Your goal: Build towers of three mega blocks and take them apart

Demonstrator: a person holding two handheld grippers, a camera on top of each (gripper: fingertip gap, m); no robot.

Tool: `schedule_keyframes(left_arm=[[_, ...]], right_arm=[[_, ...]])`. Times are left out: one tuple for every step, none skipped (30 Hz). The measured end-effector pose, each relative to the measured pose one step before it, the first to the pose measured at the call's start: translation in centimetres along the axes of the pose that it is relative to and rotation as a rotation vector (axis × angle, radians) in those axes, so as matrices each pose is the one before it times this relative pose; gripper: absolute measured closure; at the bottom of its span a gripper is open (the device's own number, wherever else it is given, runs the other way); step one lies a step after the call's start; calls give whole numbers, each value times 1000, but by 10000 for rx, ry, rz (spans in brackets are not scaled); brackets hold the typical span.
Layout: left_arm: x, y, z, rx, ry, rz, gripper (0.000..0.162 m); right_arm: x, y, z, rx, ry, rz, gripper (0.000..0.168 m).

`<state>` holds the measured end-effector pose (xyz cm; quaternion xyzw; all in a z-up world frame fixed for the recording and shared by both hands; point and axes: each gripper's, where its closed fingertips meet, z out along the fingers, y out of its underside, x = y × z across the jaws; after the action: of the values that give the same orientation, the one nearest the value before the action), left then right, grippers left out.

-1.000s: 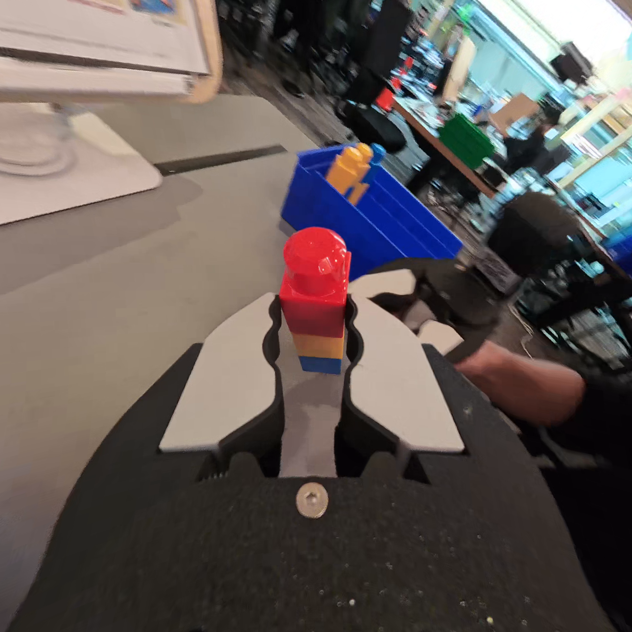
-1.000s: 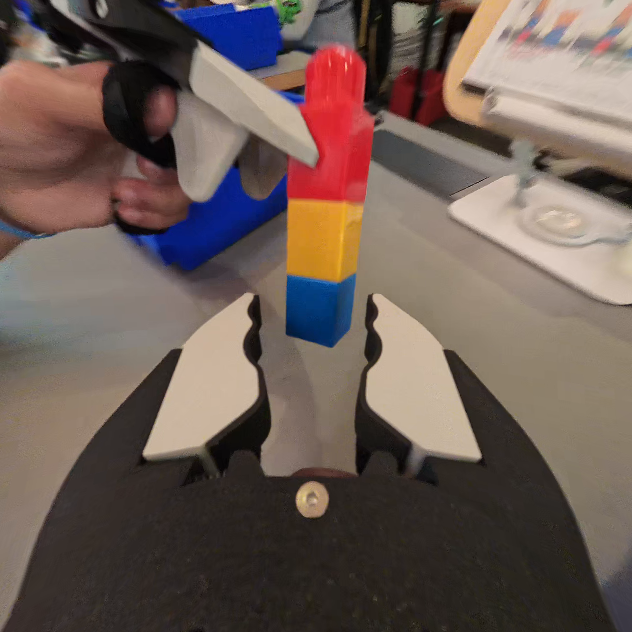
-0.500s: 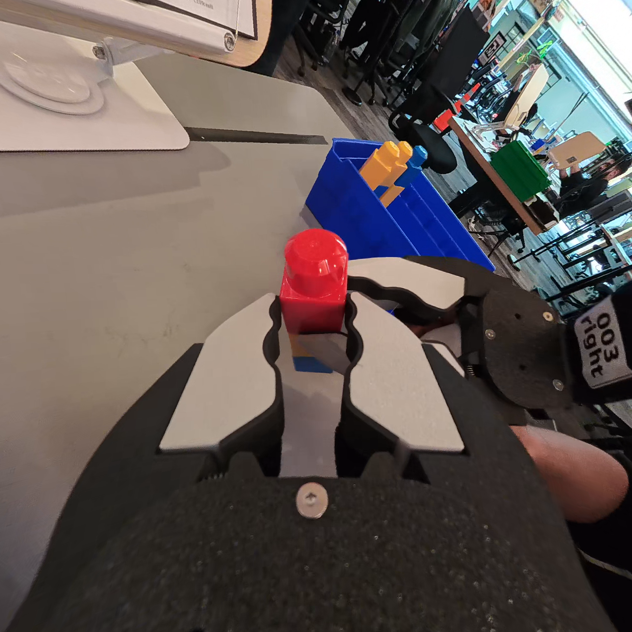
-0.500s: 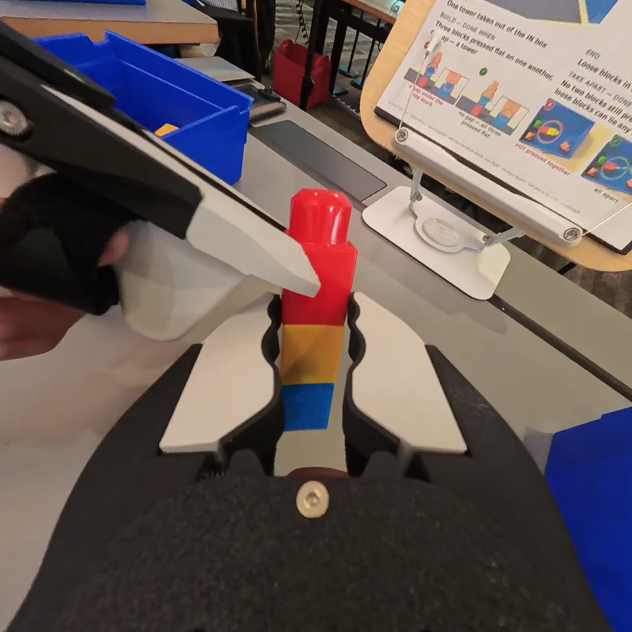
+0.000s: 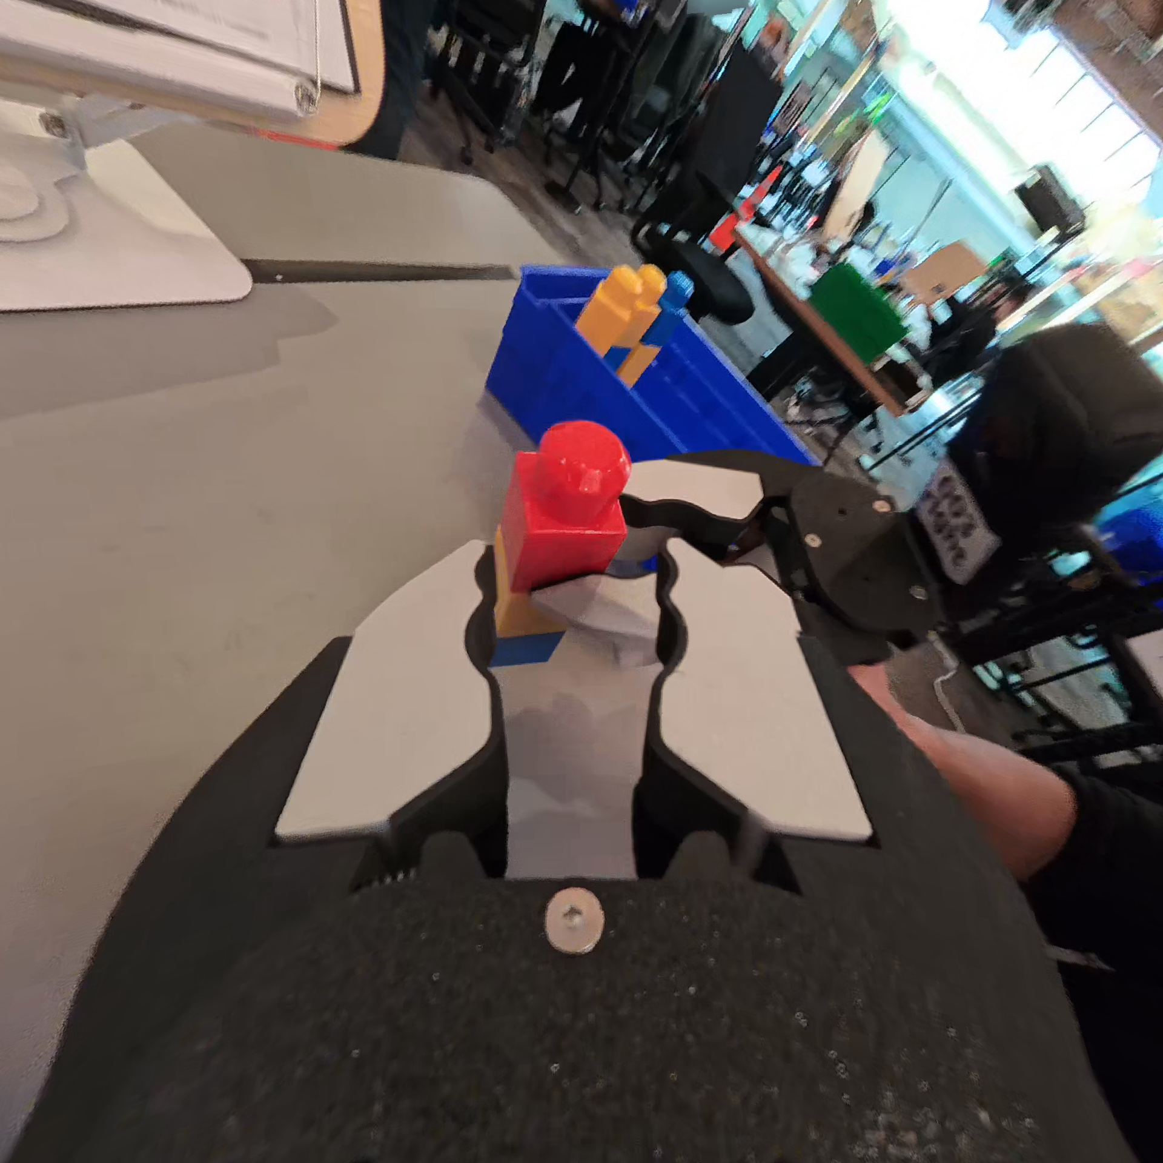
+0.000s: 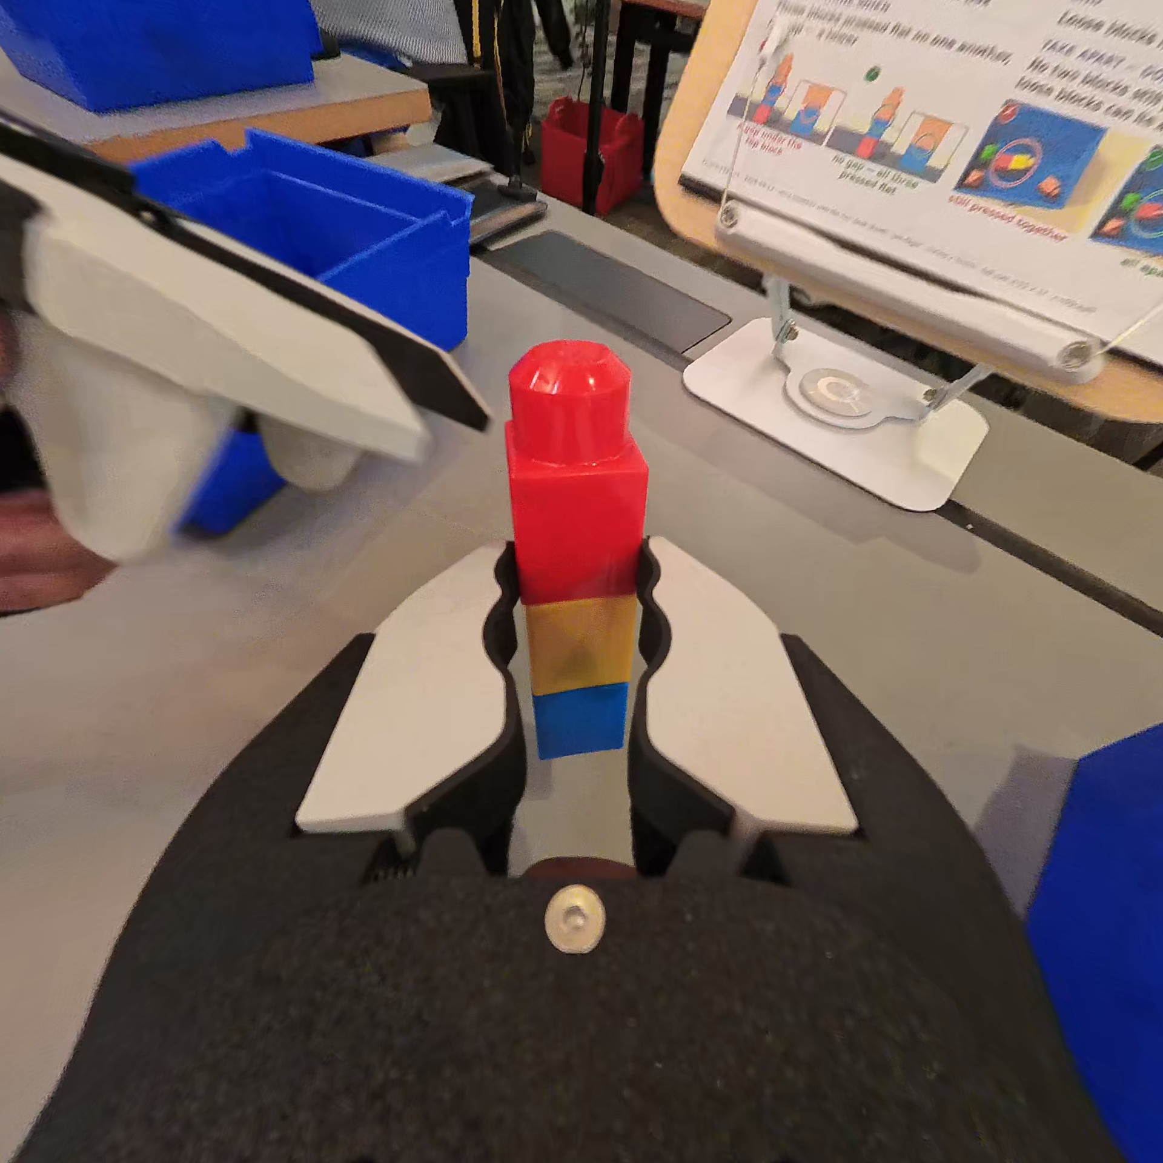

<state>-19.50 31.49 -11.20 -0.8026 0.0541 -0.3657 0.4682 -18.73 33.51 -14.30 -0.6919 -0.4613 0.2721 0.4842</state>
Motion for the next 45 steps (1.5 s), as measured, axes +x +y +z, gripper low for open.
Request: schedule_keyframes(left_arm=[[487,-529,-982,393,252,-132,109],[530,-530,-1121,430,199,-59,107],[427,-435,-1122,390,85,53,105],[328,-253,-1073,313,-12,154,103],[141,15,-1011,246,-118,237,102],[-23,249,-965,257,-214,231,100],[-116,464,-945,322,-262,203,100],[-207,763,-902,292,-279,179,100],[-311,1007,-835,212,-304,140,101],[-380,1103,-705,162,-307,97,102],[-246,1113,-482,67,-169,66,103],[-211,1178,-307,-109,-104,48,105],[-250,1122,-117,-192,-111,46,107],[-305,993,46,-234,-140,-1,109],[-158,732,179,-231,-14,-69,108],[89,393,252,-144,165,-131,108],[137,102,237,-57,177,-137,109],[125,-84,217,27,116,-81,108],[109,-132,187,37,48,4,109],[172,-80,195,-13,37,94,109],[269,-43,176,-38,55,158,109],[326,-14,152,-36,57,203,109],[282,18,138,-46,15,228,109],[229,28,100,-38,-28,228,109],[182,28,75,-17,-38,192,110],[226,13,63,-3,37,131,110],[233,60,72,-36,82,54,110],[100,86,55,-55,26,22,110],[28,55,46,-17,-20,47,110],[21,51,36,-8,-10,53,110],[7,99,56,-47,1,36,110],[29,97,70,-51,17,23,109],[17,79,49,-28,7,-1,109],[4,38,39,-1,-7,-14,109],[19,49,45,-20,4,-11,110],[49,90,68,-48,25,-4,109],[39,59,46,-27,23,6,109],[18,60,33,-13,2,11,109],[-11,81,35,-29,-9,4,109],[-21,84,14,-36,-6,-11,109],[6,45,10,-9,11,-14,110],[-24,38,2,-6,0,-15,110],[-23,20,-3,-3,-11,-8,110],[-35,13,-13,-6,-12,0,110],[-57,30,-2,-13,-27,4,109]], right_arm=[[347,-399,-795,222,12,60,133],[408,-579,-1010,264,-1,83,133],[441,-901,-1259,373,-56,65,133],[451,-1357,-1554,546,-119,48,133],[676,-1719,-1750,658,-46,-54,133],[1248,-1726,-1773,578,225,-230,133],[1852,-1486,-1664,435,402,-343,133],[2252,-1140,-1470,412,424,-362,133],[2607,-528,-1150,318,453,-269,133],[2509,229,-742,208,282,-148,133],[2031,875,-333,213,-31,-54,133],[1638,1670,-33,-10,-170,87,133],[1317,2116,94,-213,-213,230,133],[1075,2007,178,-163,-187,276,132],[831,1832,251,-194,-199,324,132],[637,1529,284,-217,-200,305,132],[581,1104,279,-112,-97,198,132],[445,865,297,-99,-88,168,133],[263,803,349,-198,-112,167,133],[209,742,380,-242,-58,82,133],[106,669,393,-213,-48,-31,132],[8,580,352,-186,-88,-75,132],[15,531,275,-167,-65,-54,132],[122,448,174,-119,-13,-18,132],[119,374,100,-62,-25,42,132],[97,425,66,-83,-72,113,132],[158,441,36,-95,-29,111,132],[264,408,17,-56,57,66,132],[206,418,45,-62,38,67,132],[88,444,80,-93,-15,70,132],[41,360,81,-64,-5,24,132],[21,243,71,-58,-9,5,132],[43,80,54,-37,11,7,132],[77,-48,55,12,34,-21,132],[-36,-26,94,30,-29,-33,132],[-143,90,148,-11,-96,-1,132],[-112,205,159,-78,-58,-19,132],[-48,120,119,-77,-6,-78,132],[-47,26,68,-47,6,-98,132],[-3,7,31,-22,13,-51,132],[22,14,-15,-18,32,-4,132],[53,32,-63,-42,70,8,132],[92,80,-97,-68,100,20,132],[114,142,-124,-108,114,45,130],[159,258,-122,-186,140,56,124]])
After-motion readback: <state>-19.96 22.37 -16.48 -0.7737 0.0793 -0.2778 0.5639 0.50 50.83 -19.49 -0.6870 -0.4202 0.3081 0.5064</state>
